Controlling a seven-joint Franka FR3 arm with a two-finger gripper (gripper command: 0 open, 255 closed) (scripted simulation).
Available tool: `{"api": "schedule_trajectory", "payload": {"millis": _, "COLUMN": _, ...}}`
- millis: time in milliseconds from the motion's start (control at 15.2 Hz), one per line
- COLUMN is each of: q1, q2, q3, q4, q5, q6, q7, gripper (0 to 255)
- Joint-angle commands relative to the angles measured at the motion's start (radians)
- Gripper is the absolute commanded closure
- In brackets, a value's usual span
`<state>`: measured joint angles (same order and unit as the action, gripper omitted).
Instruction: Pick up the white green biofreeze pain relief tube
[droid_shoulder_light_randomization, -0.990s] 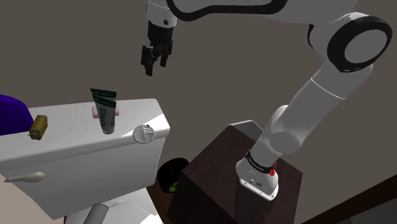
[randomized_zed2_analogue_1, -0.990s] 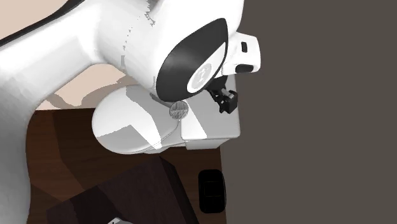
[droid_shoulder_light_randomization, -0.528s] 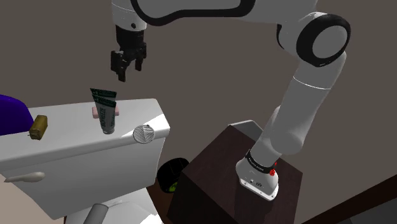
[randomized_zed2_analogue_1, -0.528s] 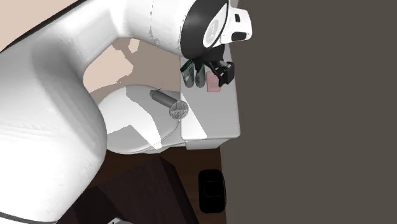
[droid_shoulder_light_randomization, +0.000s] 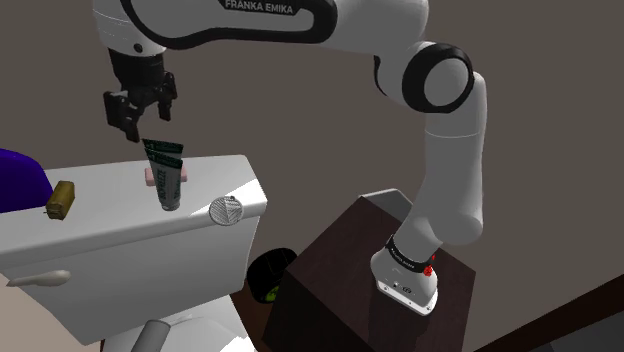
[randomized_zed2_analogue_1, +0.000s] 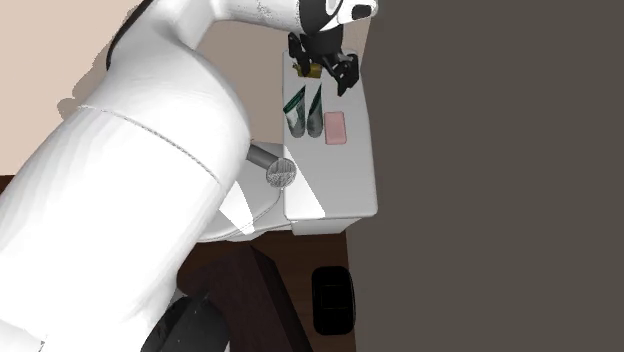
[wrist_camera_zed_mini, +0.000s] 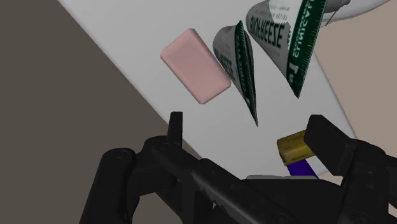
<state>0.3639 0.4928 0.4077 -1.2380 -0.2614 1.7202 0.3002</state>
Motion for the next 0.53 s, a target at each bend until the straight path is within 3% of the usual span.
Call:
{"api": "schedule_trajectory", "payload": {"millis": 0, "q1": 0.027, "q2": 0.048, "q3": 0.000, "q4": 0.065, "q5": -0.017, "q6": -0.021, "q7": 0.001, "gripper": 0}}
{"api": "schedule_trajectory", "payload": {"millis": 462, "q1": 0.012, "q2": 0.042, "q3": -0.003, "q4": -0.048, "q5": -0.019, "q6": 0.084, "q7": 0.014, "gripper": 0}}
